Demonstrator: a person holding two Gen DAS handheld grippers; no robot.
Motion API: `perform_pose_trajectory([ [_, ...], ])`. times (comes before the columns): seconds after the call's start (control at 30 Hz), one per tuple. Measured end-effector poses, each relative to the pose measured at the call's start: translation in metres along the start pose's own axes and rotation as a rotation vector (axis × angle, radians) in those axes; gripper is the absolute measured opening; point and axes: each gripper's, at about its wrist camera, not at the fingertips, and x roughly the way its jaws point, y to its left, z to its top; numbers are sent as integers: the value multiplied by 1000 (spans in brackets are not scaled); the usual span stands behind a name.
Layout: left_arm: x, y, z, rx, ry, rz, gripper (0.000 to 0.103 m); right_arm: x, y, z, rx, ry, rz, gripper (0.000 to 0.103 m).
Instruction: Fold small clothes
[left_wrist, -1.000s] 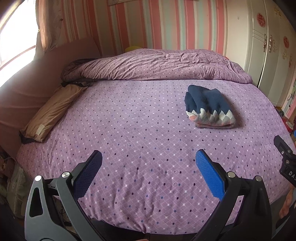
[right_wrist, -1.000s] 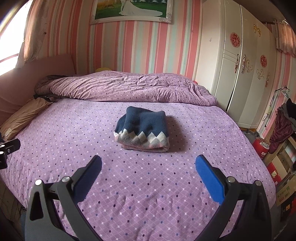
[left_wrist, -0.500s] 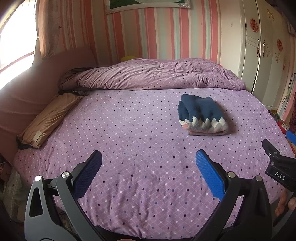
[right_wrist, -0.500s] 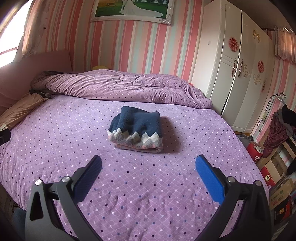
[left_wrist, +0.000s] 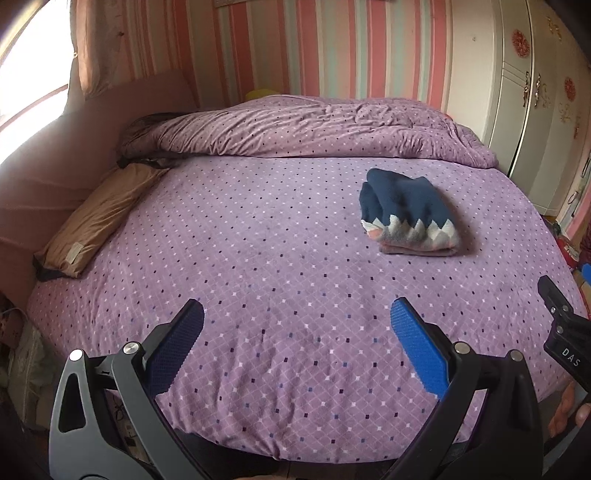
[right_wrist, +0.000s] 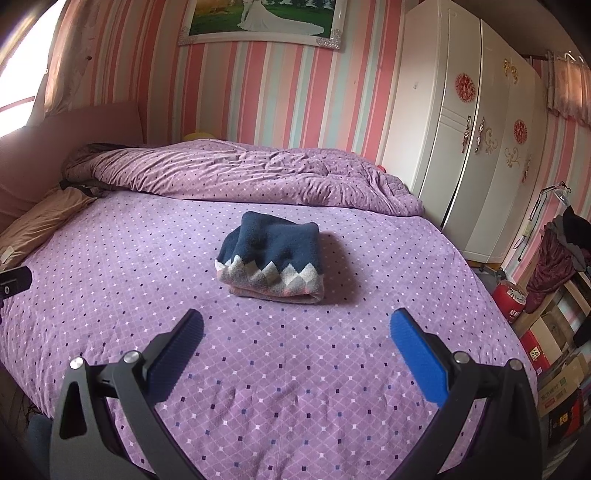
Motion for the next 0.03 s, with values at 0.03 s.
perform_pose_trajectory([
  [0.03,0,0,0,-3,2,-1,100,0,0,0,0,1,1,101],
])
